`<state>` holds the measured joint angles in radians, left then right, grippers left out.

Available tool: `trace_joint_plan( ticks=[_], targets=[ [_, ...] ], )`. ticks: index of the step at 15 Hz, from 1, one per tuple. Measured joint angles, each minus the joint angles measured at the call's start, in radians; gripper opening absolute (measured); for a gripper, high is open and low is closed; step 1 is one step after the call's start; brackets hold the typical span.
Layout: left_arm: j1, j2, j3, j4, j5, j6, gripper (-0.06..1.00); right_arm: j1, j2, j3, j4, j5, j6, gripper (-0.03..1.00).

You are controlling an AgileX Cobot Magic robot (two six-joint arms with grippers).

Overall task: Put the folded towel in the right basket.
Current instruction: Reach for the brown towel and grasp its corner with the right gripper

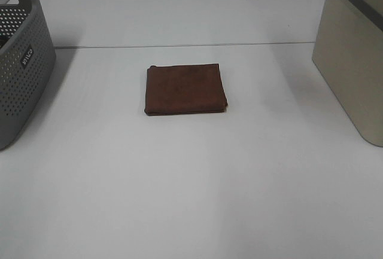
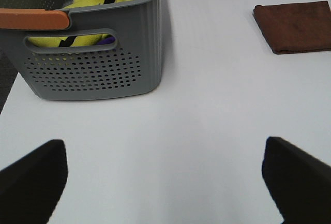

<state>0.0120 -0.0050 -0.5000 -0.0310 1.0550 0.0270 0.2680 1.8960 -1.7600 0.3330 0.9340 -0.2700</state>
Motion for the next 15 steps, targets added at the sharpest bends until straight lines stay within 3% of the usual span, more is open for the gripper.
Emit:
trace_joint_plan(
  ticks=[4, 7, 15],
  targets=[
    [0.0, 0.0, 0.0, 0.0, 0.0, 0.0, 0.97, 0.001, 0.239, -0.186, 0.018, 0.171, 0.107, 0.7],
    [0.0, 0.0, 0.0, 0.0, 0.0, 0.0, 0.97, 0.001, 0.42, -0.328, 0.097, 0.273, 0.12, 0.7],
    [0.0, 0.0, 0.0, 0.0, 0.0, 0.0, 0.97, -0.069, 0.689, -0.509, 0.244, 0.276, 0.065, 0.7]
  ],
)
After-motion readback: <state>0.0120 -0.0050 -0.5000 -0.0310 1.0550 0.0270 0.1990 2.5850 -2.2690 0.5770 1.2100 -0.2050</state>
